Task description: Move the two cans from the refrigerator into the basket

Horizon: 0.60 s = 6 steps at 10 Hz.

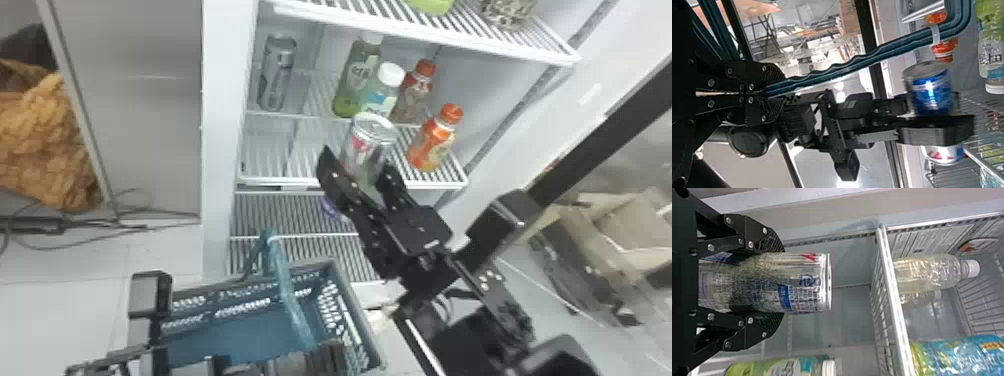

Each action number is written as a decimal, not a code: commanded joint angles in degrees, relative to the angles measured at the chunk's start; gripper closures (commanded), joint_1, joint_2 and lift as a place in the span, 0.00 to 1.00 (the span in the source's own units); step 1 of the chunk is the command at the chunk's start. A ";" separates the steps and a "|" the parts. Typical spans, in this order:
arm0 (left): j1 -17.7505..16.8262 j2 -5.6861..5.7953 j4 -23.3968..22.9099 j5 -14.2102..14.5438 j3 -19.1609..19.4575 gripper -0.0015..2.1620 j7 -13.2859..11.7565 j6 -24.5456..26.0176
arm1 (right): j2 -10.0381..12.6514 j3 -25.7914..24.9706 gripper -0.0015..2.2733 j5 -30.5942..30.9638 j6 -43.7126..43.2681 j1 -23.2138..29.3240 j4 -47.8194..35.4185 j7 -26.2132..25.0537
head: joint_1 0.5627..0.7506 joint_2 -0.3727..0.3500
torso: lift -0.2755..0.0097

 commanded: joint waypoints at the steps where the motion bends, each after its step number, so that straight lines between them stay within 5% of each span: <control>1: 0.04 0.00 -0.01 -0.12 0.00 0.55 0.00 0.28 | 0.90 -3.16 0.38 0.33 2.91 3.85 -4.02 0.08 | 0.70 0.03 | 0.00; 6: 0.18 0.00 -0.01 -0.12 0.12 0.55 -0.09 0.28 | 1.34 -7.50 0.38 0.21 13.74 14.54 -14.43 0.87 | 0.70 0.03 | 0.00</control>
